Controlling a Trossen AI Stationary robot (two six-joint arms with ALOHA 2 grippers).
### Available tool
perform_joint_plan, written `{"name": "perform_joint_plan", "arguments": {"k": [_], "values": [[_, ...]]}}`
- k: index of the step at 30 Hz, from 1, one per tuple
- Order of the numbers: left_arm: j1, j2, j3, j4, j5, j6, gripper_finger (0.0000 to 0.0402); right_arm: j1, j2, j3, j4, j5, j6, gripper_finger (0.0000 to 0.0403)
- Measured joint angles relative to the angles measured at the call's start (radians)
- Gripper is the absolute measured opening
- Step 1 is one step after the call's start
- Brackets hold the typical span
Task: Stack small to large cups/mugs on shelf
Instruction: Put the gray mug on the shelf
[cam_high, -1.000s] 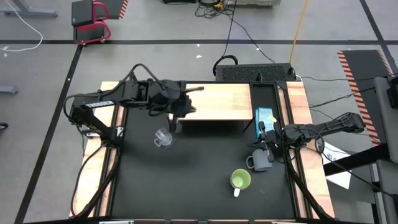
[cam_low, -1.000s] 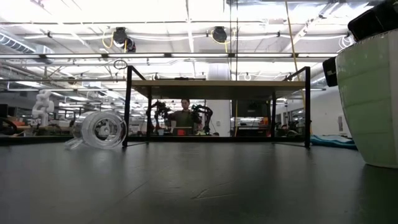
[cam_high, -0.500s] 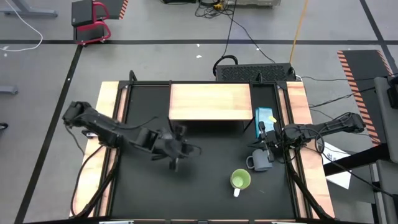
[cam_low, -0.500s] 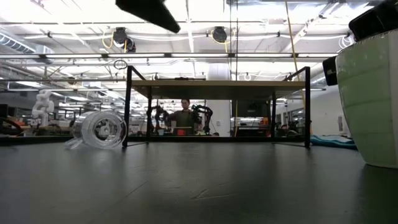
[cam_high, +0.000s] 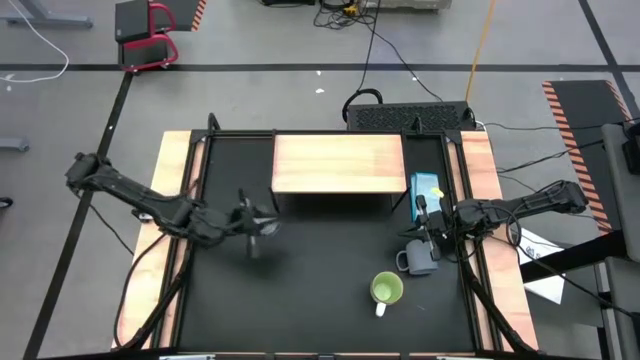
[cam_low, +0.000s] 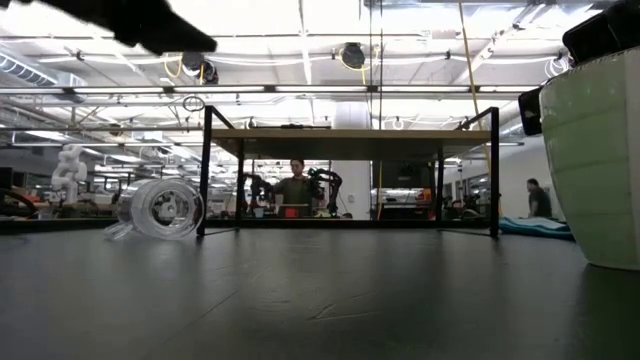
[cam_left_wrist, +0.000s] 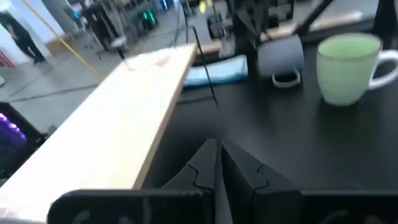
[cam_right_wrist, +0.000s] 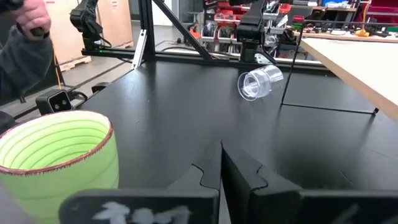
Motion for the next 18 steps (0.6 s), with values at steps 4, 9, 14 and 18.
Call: {"name": "perform_joint_plan", "arguments": {"k": [4, 9, 14, 18], "values": [[0.0, -0.121, -0.157, 0.14, -0.018, 0.03, 0.0026, 0.0, 0.002, 0.0, 0.0, 0.0, -0.009, 0.0], [0.001, -0.216, -0.32, 0.269, -0.091, 0.045, 0.0026, 0.0, 0.002, 0.0, 0.0, 0.0, -0.017, 0.0], [0.015, -0.259, -0.409, 0.304, -0.209, -0.001, 0.0026, 0.0, 0.002, 0.0, 0.0, 0.0, -0.039, 0.0], [0.02, -0.264, -0.424, 0.29, -0.214, -0.075, 0.0026, 0.0, 0.002, 0.0, 0.0, 0.0, -0.079, 0.0]]}}
